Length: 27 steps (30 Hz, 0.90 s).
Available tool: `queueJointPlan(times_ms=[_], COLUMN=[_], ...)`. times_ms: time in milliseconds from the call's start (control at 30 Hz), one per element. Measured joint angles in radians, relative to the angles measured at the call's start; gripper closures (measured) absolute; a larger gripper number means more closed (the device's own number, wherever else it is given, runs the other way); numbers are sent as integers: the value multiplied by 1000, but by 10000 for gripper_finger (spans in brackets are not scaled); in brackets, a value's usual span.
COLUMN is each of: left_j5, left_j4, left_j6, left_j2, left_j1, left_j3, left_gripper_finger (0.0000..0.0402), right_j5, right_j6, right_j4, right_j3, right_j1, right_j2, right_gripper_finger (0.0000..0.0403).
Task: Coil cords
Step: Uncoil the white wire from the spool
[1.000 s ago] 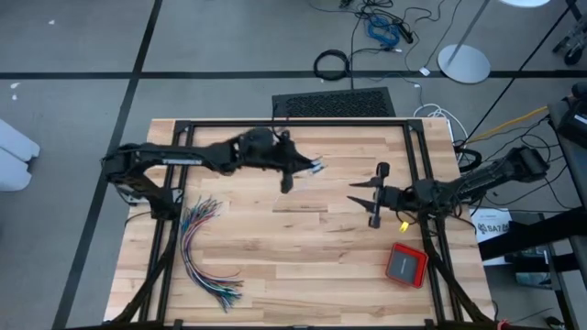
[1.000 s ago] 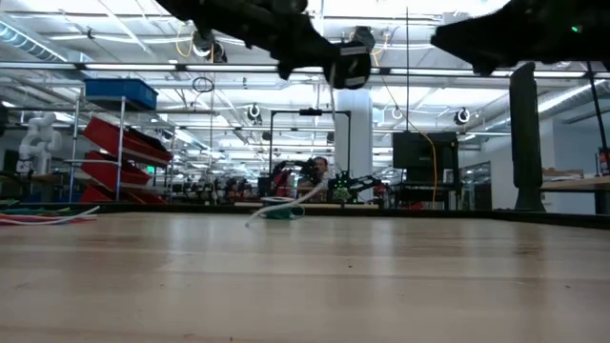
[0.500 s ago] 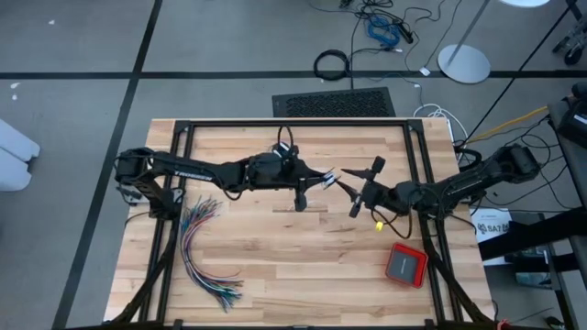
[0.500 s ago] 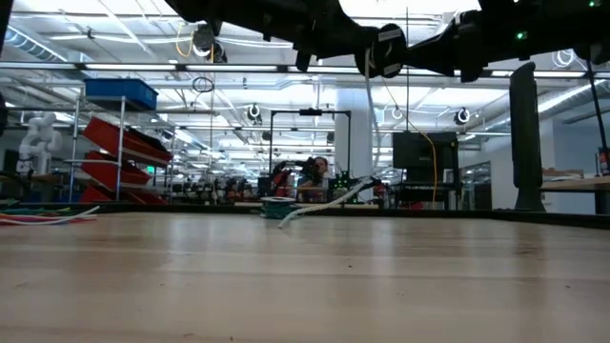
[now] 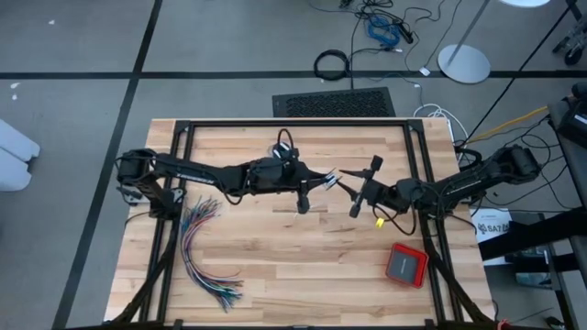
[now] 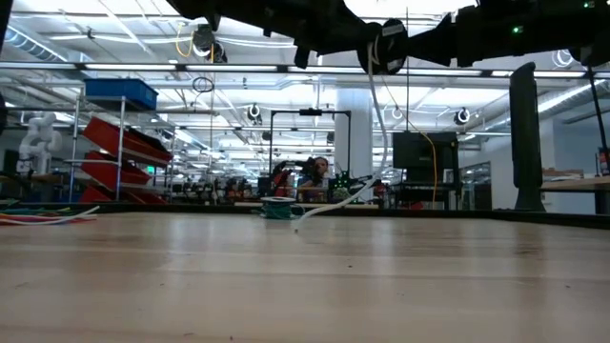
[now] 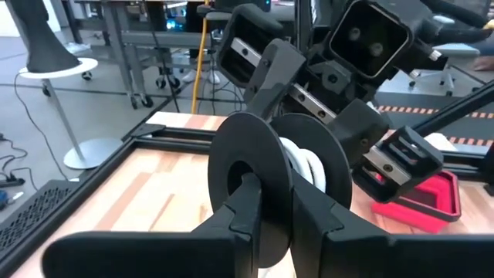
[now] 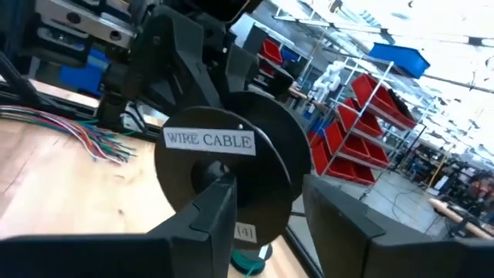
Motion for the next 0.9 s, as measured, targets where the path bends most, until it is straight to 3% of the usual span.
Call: queueJointPlan(times_ms=[233,667,900], left_j5=[-15,-54,-48], left_j4=[114,115,87], left_j6=[-37,-48,-24], left_j2=[57,65,59], left_j1=[-15,-54,-66], left_j3=[-1,-2,-1], left_gripper_finger=[354,353,292], right_j5=[-1,38,50], right_j6=[18,4,-40], right_j4=[-7,-44,-49], right_j3=[-1,-1,0], right_j1=[0,2,12], right_j2=[0,0,1], right_gripper_finger=[302,318,319])
